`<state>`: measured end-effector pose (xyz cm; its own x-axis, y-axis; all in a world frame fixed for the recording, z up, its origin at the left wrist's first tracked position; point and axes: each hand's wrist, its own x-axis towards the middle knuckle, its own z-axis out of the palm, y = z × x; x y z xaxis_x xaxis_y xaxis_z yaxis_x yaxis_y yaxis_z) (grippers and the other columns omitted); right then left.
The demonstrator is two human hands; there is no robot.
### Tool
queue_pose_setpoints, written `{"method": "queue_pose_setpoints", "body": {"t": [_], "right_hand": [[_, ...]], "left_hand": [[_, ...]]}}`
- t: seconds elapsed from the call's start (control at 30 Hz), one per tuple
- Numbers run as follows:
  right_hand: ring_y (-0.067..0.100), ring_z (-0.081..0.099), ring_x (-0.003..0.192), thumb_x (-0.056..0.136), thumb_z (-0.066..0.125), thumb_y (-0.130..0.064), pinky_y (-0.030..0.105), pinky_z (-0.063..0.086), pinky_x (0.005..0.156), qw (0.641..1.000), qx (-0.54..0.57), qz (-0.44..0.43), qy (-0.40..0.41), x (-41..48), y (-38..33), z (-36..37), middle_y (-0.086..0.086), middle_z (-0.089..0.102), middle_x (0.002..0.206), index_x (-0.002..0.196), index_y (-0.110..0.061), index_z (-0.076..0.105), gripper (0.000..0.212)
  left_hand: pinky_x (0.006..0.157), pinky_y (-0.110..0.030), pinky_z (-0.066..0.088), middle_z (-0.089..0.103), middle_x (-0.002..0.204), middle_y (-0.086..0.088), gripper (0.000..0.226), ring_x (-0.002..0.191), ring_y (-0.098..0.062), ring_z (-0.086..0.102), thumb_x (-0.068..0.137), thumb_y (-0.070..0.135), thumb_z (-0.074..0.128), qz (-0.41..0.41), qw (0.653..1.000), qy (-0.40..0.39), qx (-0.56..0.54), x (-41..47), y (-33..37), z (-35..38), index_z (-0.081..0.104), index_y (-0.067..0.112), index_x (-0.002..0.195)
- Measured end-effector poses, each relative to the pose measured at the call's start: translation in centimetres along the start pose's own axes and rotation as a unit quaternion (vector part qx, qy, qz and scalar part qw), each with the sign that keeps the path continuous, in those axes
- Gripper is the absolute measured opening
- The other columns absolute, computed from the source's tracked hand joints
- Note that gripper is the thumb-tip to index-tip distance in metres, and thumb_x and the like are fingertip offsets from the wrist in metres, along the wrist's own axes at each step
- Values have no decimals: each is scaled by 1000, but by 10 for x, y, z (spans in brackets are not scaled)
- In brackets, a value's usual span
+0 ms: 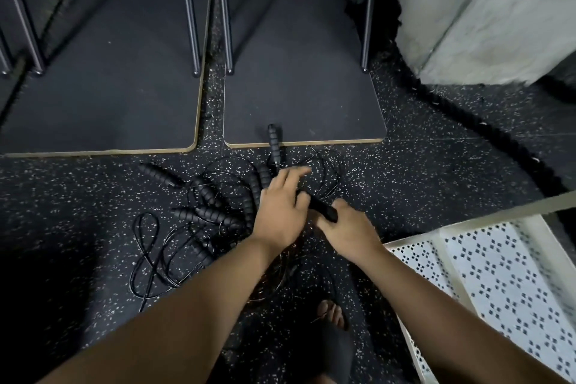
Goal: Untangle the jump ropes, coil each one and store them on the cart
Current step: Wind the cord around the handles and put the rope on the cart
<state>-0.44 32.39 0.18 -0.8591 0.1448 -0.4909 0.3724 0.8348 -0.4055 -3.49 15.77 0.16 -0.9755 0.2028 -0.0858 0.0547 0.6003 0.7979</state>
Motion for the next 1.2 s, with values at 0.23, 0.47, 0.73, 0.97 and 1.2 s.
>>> {"method": "queue_pose_setpoints", "body": {"t": [0.23, 0.47, 0.73, 0.97, 1.2], "right_hand": [[23, 62, 78, 108, 42, -62, 37, 42, 66, 988, 149, -50, 3, -69, -66, -77, 1, 65, 89, 108, -18, 56, 46], [19, 53, 68, 108, 49, -59, 42, 48, 71, 923, 365, -112, 39, -132, -141, -158, 1, 59, 78, 104, -16, 57, 45], [12, 54, 61, 110, 52, -52, 33, 51, 64, 867, 467, -164, 52, -192, -227, -213, -2, 61, 72, 114, -17, 57, 36], [15, 66, 78, 111, 54, -46, 34, 54, 74, 789, 566, -200, 128, -214, -267, -247, 4, 72, 91, 119, -17, 57, 31], [5, 57, 80, 89, 84, -42, 30, 45, 77, 778, 565, -187, 200, -204, -233, -209, -7, 69, 96, 99, -30, 65, 24]], "left_hand": [[118, -50, 42, 57, 142, 11, 45, 131, -16, 56, 104, 33, 39, -48, 983, 26, -174, -8, 52, -60, 50, 45, 147], [114, -42, 37, 76, 123, -1, 53, 121, -15, 67, 100, 41, 31, -131, 918, -59, -370, -48, 120, -115, 50, 24, 146], [50, -25, 35, 72, 90, 6, 31, 56, -12, 43, 104, 6, 51, -58, 981, -72, -169, -96, 127, -149, 71, 29, 110], [48, -22, 42, 72, 79, 7, 25, 54, -7, 56, 110, 42, 56, -81, 996, -8, 38, -96, 108, -185, 76, 27, 109], [65, -25, 55, 76, 79, 10, 32, 71, -10, 73, 110, 38, 57, -109, 987, 120, 10, -89, 104, -239, 77, 22, 91]]}}
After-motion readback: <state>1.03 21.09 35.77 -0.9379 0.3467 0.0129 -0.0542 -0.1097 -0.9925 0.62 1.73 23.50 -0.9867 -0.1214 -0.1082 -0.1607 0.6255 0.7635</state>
